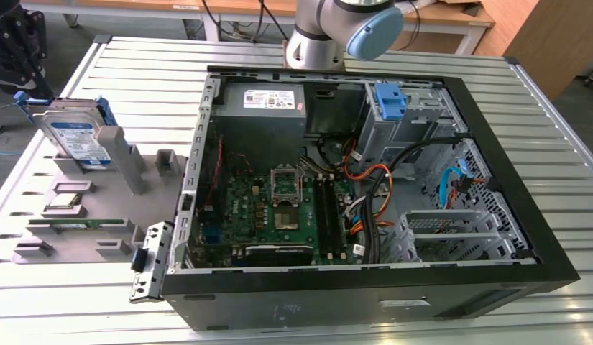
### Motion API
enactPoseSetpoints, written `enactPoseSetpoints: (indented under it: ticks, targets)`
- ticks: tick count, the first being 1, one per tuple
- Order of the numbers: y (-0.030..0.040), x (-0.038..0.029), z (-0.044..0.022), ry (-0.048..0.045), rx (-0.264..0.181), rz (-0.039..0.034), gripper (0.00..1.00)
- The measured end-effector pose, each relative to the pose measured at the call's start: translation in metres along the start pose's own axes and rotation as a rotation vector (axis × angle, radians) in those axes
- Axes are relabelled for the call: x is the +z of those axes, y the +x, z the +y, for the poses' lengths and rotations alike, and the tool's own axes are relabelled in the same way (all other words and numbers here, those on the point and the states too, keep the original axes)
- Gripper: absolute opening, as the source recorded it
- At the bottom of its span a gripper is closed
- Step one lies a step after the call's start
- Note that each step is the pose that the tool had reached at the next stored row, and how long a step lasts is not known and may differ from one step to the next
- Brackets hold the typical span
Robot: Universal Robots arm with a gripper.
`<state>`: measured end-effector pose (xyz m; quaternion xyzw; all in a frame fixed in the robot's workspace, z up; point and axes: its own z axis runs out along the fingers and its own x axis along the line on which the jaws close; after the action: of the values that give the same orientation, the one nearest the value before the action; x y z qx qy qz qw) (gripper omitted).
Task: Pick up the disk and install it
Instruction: 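Pick up the disk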
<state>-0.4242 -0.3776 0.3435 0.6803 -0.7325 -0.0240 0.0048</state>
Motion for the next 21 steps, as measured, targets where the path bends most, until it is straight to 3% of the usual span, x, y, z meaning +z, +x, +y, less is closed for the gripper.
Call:
enactPoseSetpoints:
  ticks: [4,21]
  targets:
    - [0.0,0.0,0.0,-0.0009,-0.03,0.0013,0.1]
    - [0.0,0.0001,0.0,-0.0013,-0.048,0.0021,0.1]
